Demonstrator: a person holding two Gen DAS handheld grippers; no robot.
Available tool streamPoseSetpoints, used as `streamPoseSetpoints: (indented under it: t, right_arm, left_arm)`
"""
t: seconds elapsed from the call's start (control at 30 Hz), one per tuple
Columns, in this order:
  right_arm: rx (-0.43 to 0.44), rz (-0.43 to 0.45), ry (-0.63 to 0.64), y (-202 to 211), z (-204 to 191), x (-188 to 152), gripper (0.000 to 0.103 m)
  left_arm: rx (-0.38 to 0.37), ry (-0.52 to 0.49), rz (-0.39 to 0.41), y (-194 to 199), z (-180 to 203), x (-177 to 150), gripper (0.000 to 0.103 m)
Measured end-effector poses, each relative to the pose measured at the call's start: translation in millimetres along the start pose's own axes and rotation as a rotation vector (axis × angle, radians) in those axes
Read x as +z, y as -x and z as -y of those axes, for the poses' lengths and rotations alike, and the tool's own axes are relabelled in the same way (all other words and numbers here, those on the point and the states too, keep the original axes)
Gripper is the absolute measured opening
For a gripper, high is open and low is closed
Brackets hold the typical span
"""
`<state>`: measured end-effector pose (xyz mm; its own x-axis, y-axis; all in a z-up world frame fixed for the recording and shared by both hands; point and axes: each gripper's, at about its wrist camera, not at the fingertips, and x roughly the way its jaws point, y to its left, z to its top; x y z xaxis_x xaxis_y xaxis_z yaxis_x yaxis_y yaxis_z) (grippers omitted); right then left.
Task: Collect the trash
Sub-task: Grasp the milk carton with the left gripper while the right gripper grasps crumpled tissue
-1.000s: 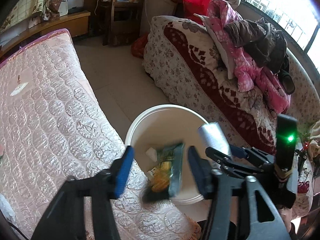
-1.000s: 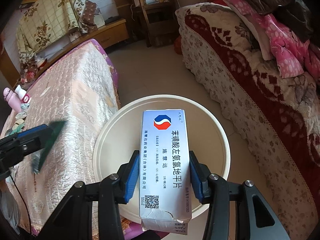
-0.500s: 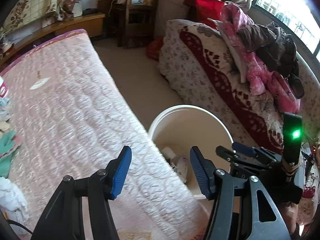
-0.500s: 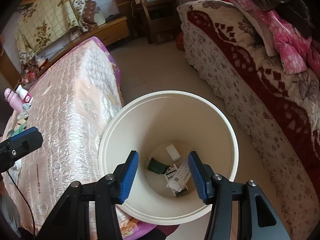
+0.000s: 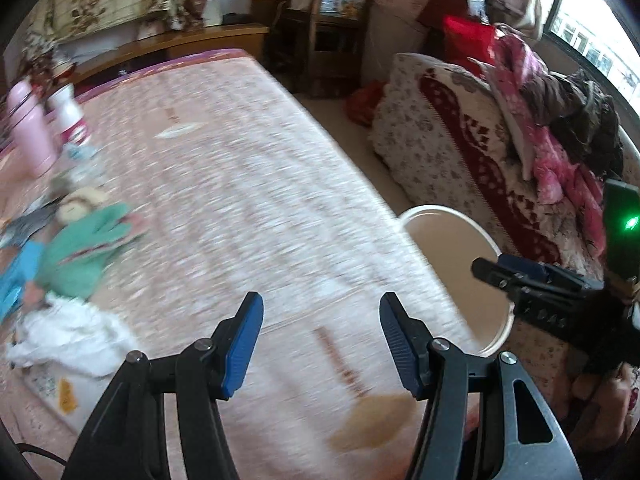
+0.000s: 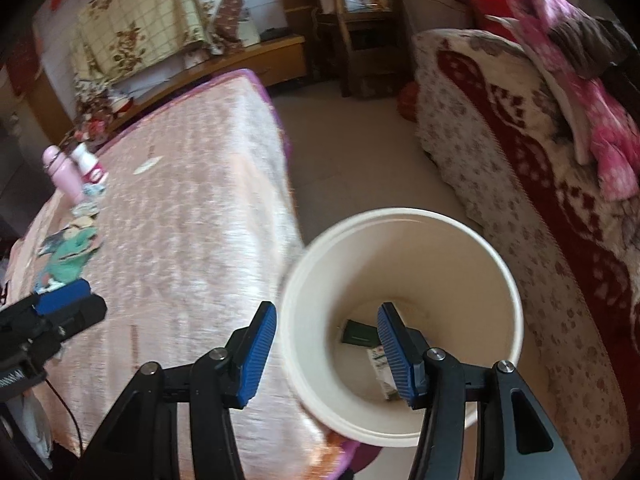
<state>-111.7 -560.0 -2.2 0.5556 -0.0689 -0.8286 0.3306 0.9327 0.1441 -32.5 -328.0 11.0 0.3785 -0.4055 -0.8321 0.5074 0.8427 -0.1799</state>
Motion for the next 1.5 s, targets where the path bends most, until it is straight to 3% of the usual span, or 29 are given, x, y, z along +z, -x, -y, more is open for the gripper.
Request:
streamPoseSetpoints:
  t: [0.33, 0.63, 0.9, 1.03, 1.2, 1.5]
  right_arm:
    - [0.12, -0.029, 0.138, -9, -94, -2, 0.057]
    - [0.208, -0.071, 0.251, -18, -165, -12, 0.058]
    - [0.336, -0.139, 0.345, -34, -239, -26, 0.058]
    - [0.4, -0.163, 0.395, -37, -276, -32, 0.058]
    - [0.477, -0.169, 0.458, -36, -322, -43, 0.062]
    - [0.542, -0.188, 0.589, -46, -397, -66, 0.063]
  left_arm:
    - [0.093, 0.159, -0.028, 29, -110, -46, 0.061]
    - [0.181, 0.322, -0.063, 97, -212, -99, 0.061]
    - [0.242, 0.384, -0.044, 145, -246, -124, 0.062]
    - [0.26, 0.405, 0.011, 163, -254, -127, 0.074]
    - [0.346, 0.413, 0.029, 156, -273, -125, 0.076]
    - [0.324, 0.494, 0.035, 125, -307, -118, 0.076]
